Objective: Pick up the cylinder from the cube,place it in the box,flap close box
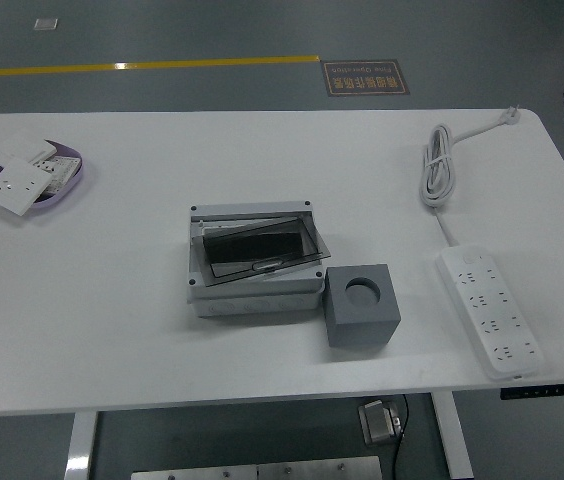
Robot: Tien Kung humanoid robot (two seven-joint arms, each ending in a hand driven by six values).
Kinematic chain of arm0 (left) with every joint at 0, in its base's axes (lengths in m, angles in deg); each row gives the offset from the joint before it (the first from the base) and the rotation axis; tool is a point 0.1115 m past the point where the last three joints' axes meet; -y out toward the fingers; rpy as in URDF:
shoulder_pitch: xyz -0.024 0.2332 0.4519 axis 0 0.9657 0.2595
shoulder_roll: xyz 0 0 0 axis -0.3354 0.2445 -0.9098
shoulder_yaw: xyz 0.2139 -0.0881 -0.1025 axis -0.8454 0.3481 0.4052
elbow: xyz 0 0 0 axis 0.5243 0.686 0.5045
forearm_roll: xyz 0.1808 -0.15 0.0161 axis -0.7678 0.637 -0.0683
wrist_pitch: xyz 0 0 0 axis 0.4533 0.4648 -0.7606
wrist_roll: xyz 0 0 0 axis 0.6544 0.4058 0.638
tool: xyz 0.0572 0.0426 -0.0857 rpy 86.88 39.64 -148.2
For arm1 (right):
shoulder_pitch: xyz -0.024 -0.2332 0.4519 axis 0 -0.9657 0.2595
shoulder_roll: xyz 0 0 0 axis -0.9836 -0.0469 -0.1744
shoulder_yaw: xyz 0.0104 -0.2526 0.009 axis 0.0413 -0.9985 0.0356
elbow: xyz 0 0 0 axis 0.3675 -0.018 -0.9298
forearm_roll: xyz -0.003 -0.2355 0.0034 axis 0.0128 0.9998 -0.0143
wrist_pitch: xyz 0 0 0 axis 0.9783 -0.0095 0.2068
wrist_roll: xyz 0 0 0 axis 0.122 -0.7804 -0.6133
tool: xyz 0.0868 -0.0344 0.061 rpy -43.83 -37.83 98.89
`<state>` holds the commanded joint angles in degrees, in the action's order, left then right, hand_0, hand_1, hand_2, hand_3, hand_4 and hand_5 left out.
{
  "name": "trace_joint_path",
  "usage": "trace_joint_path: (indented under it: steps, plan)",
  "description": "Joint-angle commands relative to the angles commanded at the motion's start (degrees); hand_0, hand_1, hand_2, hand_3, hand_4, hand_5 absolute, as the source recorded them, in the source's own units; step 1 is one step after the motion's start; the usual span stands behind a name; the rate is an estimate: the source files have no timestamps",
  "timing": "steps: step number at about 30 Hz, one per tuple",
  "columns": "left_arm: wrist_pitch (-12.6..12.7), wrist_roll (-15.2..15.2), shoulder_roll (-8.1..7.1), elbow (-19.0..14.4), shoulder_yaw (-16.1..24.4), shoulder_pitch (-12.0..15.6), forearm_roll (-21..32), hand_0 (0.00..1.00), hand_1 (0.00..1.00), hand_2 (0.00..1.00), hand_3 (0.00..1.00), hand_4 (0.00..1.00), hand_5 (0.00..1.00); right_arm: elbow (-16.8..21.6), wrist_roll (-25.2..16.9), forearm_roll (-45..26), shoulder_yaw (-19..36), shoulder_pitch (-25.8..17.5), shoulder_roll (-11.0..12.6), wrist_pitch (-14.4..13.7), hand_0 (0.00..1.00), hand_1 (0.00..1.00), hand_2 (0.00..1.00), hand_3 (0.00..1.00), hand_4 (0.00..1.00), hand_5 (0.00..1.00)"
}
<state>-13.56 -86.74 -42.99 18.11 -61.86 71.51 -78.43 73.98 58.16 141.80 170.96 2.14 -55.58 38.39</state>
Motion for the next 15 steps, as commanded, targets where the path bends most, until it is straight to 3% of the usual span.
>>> trace_joint_path:
  steps: [6,15]
  plan:
    - [-0.02,-0.05,0.09,0.19,-0.15,0.9,0.5,0.568,0.613,0.574,0.597,0.701,0.206,0.58,-0.38,-0.68,0.48,-0.42,0.84,-0.06,0.683,0.658,0.677,0.678,0.677,0.089]
    - [-0.02,0.02,0.84,0.09,-0.19,1.6,1.04,0.568,0.613,0.574,0.596,0.701,0.208,-0.17,-0.44,-0.6,-2.0,0.48,0.04,-0.06,0.681,0.653,0.677,0.677,0.677,0.088]
